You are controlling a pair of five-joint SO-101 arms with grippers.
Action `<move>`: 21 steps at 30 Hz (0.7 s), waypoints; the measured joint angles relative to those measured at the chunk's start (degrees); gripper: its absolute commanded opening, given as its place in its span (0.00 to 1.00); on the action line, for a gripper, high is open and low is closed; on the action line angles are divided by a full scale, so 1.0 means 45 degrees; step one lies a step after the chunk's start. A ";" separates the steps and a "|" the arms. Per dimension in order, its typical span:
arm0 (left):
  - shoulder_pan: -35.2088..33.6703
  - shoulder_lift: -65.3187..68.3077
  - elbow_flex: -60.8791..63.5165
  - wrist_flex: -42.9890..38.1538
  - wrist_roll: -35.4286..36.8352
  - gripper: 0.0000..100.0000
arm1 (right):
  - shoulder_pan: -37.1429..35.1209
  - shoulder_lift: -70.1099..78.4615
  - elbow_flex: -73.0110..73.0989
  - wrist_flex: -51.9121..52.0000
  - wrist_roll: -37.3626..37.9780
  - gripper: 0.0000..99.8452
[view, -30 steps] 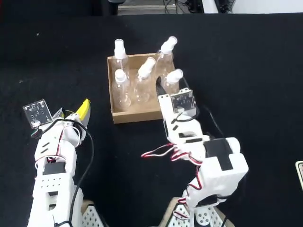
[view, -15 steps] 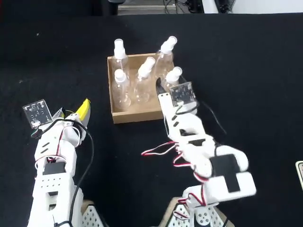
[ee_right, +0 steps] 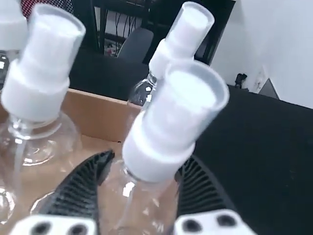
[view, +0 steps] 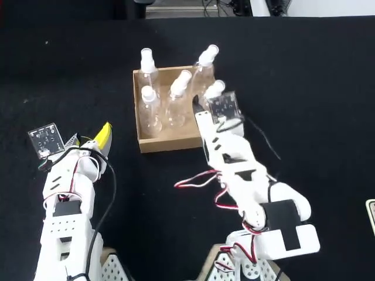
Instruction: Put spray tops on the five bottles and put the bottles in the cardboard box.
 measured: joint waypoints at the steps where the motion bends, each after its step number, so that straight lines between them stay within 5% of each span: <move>1: 0.0000 0.0000 0.0000 0.0000 0.0000 0.29 | 0.0000 0.0000 -0.0215 0.0293 0.0000 0.01; 21: 0.0000 0.0000 0.0000 0.0000 0.0000 0.29 | 0.0000 0.0000 -0.0469 0.0703 0.0000 0.01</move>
